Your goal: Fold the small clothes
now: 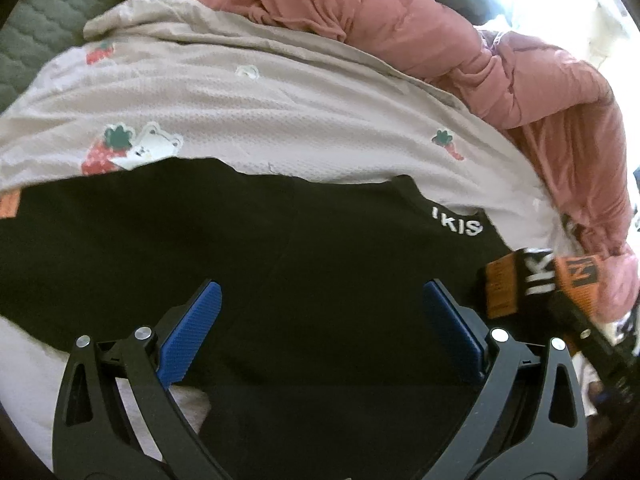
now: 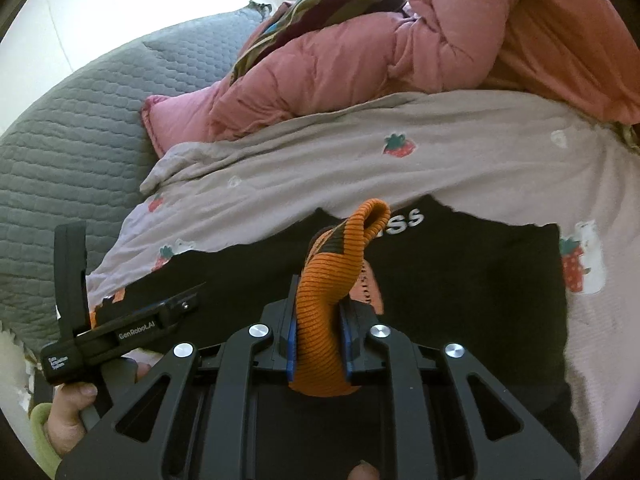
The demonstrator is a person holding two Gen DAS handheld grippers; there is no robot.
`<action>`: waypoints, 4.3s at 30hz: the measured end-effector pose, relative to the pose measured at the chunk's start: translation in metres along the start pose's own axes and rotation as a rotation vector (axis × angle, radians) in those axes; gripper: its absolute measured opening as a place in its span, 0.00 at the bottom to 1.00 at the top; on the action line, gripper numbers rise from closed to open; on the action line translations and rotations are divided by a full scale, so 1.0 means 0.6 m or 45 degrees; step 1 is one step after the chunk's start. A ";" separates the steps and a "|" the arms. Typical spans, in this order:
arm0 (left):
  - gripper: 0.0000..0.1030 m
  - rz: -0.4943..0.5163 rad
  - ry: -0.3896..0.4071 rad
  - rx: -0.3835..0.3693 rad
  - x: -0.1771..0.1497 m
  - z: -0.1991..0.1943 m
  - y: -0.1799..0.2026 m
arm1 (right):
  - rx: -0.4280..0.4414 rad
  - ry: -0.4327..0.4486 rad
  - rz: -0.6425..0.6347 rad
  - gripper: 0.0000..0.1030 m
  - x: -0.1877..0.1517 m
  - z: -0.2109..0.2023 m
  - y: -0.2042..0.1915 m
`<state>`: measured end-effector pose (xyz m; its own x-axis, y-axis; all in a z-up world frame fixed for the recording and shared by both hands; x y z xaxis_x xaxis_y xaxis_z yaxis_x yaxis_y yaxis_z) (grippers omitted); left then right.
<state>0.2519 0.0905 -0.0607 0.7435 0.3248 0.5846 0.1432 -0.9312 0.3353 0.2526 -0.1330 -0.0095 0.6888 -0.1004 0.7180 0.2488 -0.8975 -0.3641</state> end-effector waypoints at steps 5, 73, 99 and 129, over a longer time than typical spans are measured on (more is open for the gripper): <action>0.92 -0.062 -0.014 -0.089 0.000 0.001 -0.004 | 0.021 -0.018 -0.011 0.22 -0.010 0.004 -0.010; 0.58 0.399 -0.169 0.024 -0.083 0.061 0.062 | -0.283 -0.191 -0.016 0.53 -0.099 -0.018 0.148; 0.91 0.343 0.075 0.164 -0.043 -0.079 -0.030 | -0.178 -0.133 -0.053 0.79 -0.090 -0.061 0.086; 0.91 0.081 0.265 0.445 0.013 -0.171 -0.188 | 0.001 -0.065 -0.313 0.94 -0.065 -0.012 -0.143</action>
<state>0.1746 0.2148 -0.0181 0.6153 0.2584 0.7447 0.3414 -0.9389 0.0436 0.1993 -0.0551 -0.0021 0.6409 0.1425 0.7543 0.4138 -0.8918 -0.1830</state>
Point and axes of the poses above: each gripper's, at about its wrist camera, not at the fingertips, and z roughly the way its jaws point, y to its right, x to its top, the point moved 4 cm from there along z, roughly the way its jaws point, and after that the axes turned 5 degrees about y, right-handed, at the moved point
